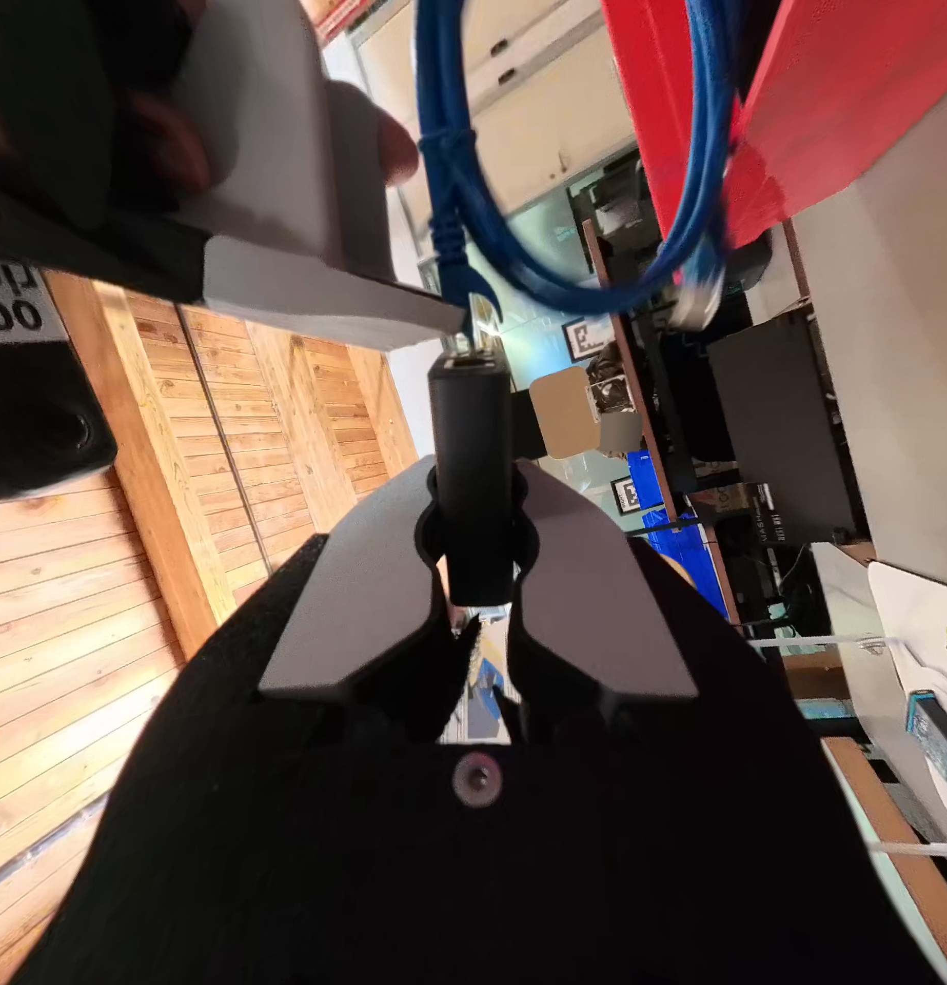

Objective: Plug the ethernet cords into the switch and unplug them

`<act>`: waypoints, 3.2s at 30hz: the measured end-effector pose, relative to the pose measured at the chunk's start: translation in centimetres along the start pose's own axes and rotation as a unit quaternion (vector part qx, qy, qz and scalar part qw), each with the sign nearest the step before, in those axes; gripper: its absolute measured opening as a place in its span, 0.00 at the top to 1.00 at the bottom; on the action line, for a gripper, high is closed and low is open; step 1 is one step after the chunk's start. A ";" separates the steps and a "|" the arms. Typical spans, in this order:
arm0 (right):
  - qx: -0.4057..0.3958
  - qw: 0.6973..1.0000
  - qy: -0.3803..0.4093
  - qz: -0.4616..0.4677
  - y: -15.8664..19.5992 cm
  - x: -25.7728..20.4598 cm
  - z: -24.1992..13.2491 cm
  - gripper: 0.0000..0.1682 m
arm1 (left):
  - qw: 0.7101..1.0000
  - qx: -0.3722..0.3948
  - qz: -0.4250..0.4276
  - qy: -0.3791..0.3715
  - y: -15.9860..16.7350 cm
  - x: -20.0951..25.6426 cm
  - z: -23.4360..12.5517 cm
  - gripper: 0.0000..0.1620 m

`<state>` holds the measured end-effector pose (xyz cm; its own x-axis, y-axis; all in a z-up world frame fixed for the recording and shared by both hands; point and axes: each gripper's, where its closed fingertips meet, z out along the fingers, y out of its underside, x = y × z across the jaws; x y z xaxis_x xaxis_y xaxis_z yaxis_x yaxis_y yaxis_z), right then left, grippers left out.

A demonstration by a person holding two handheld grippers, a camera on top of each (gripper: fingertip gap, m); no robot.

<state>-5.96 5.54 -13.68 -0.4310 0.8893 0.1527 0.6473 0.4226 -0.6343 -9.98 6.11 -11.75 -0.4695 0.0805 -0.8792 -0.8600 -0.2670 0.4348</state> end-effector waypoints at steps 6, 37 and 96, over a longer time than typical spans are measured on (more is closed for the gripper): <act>0.014 1.000 0.005 0.012 -0.4 0.8 0.1 0.95 | 0.999 -0.016 -0.052 0.003 0.4 0.3 0.5 0.88; 0.123 0.819 0.337 -0.449 -4.1 -0.3 -0.7 0.74 | 0.904 0.032 -0.370 0.215 1.2 1.7 -0.6 0.87; 0.262 0.895 0.131 -0.336 -1.6 -3.3 -1.9 0.88 | 0.872 0.213 -0.393 0.198 -3.3 -2.5 -4.3 0.81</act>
<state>-4.38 2.21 -11.77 -0.4051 0.5042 0.7627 -0.1161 0.7991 -0.5899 -5.12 2.70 -11.76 0.3326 -0.2819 -0.9000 -0.9207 0.1096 -0.3745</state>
